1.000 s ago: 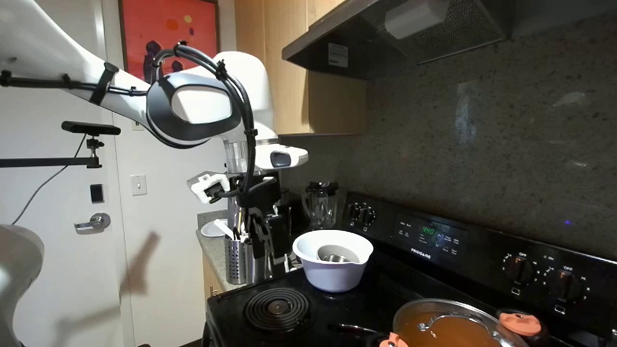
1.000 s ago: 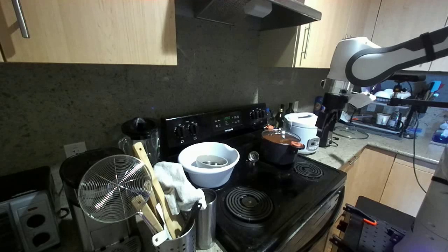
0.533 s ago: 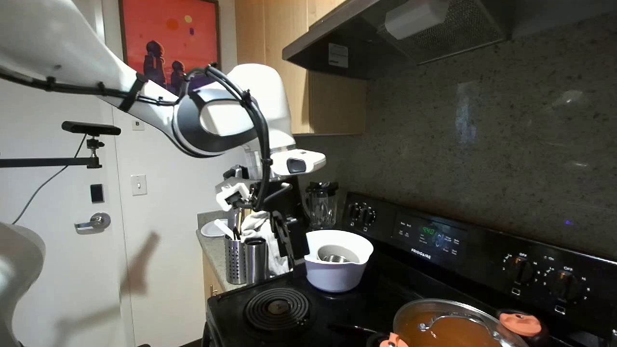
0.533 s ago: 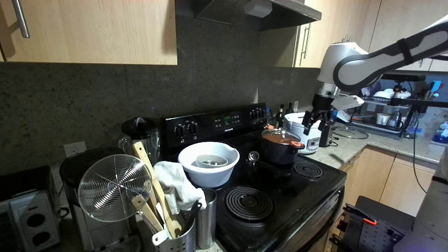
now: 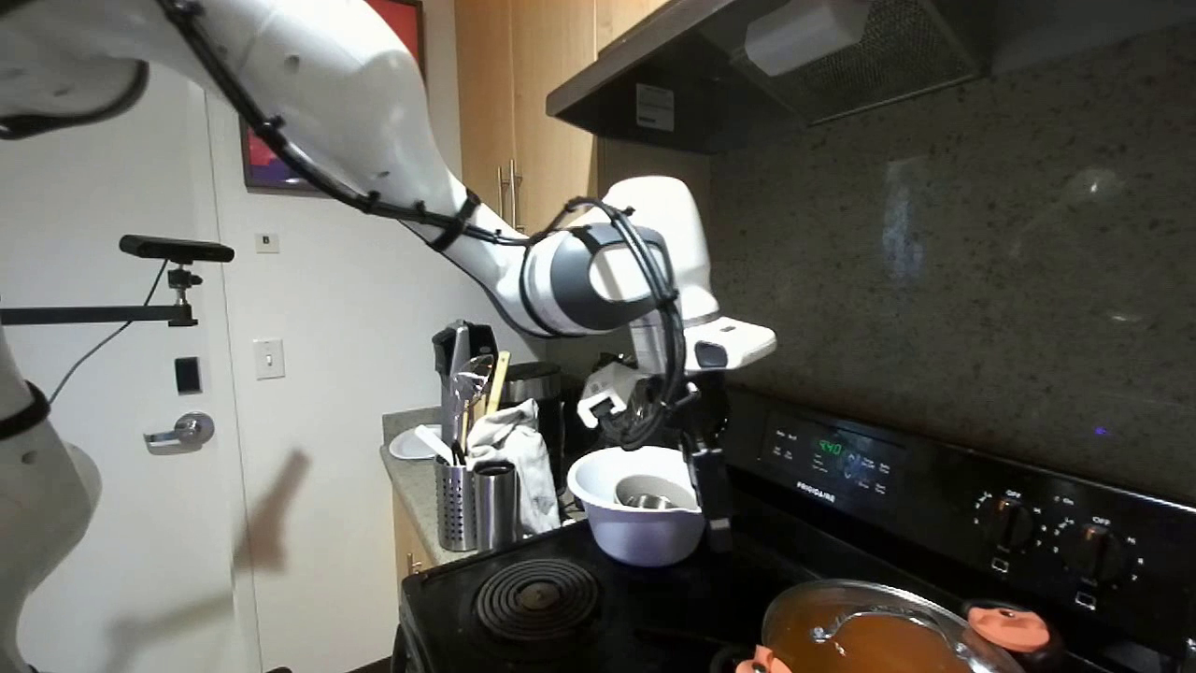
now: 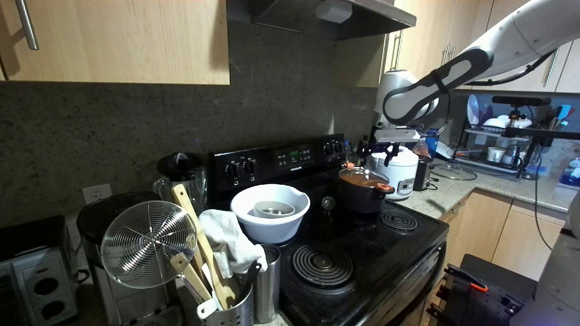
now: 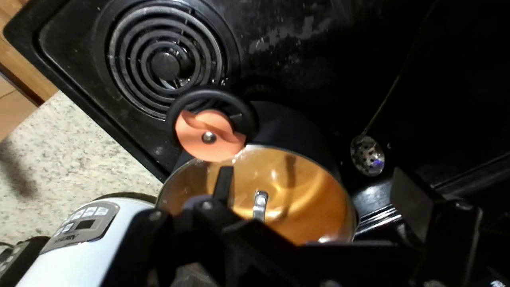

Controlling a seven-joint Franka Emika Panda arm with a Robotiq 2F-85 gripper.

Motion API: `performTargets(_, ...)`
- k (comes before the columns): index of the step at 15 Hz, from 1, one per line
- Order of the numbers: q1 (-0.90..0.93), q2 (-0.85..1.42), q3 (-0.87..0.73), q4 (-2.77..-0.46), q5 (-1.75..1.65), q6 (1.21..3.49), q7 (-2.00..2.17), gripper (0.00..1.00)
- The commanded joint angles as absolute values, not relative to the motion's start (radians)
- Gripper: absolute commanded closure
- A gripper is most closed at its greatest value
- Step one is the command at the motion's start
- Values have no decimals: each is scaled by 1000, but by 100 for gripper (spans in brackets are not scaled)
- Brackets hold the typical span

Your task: Move the pot to the front plate

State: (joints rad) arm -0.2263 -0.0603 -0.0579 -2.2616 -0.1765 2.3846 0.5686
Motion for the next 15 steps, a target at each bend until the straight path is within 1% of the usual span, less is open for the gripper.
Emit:
performTargets(1, -210, 114, -106, -2053, -217, 2338, 719, 0)
performTargets(6, -181, 261, -188, -1930, -182, 2335, 790, 0)
performTargets(12, -186, 317, -238, -1929, -76, 2365, 785, 0)
performTargets(13, -184, 318, -246, -1929, -73, 2368, 787, 25)
performTargets(14, -184, 317, -251, -1930, -70, 2369, 784, 26)
performTargets(15, -183, 315, -258, -1934, -71, 2373, 788, 35)
